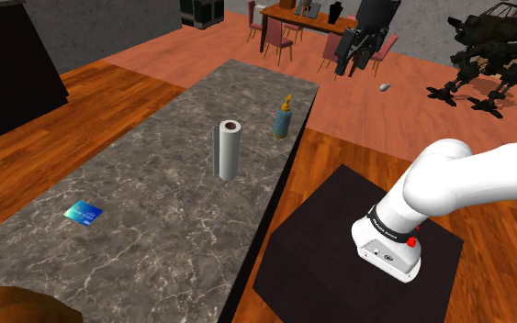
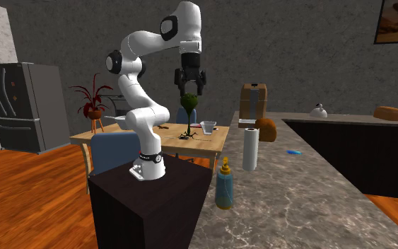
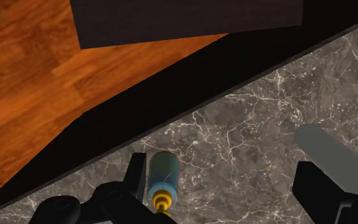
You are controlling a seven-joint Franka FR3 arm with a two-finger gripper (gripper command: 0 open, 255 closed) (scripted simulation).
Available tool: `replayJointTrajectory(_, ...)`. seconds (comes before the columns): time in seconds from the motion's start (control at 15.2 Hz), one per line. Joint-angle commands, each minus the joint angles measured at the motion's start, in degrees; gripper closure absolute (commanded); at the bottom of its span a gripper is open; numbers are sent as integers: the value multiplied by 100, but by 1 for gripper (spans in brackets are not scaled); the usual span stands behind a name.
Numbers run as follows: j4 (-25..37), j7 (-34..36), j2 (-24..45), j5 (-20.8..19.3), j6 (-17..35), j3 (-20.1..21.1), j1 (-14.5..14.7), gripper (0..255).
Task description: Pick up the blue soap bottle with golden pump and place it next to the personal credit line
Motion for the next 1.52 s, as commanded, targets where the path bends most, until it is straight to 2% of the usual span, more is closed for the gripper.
replayJointTrajectory(0.0, 0, 0, 0, 0, 0, 0, 0, 0)
replayJointTrajectory(0.4, -855, -392, 285, -117, 1452, -313, -14, 0)
replayJointTrajectory(0.73, -1314, -737, 831, -162, 2714, -591, -8, 0)
replayJointTrajectory(1.12, -1529, -1226, 1841, -69, 4236, -957, 83, 0)
replayJointTrajectory(1.45, -1410, -1803, 2912, 288, 5414, -1293, 279, 0)
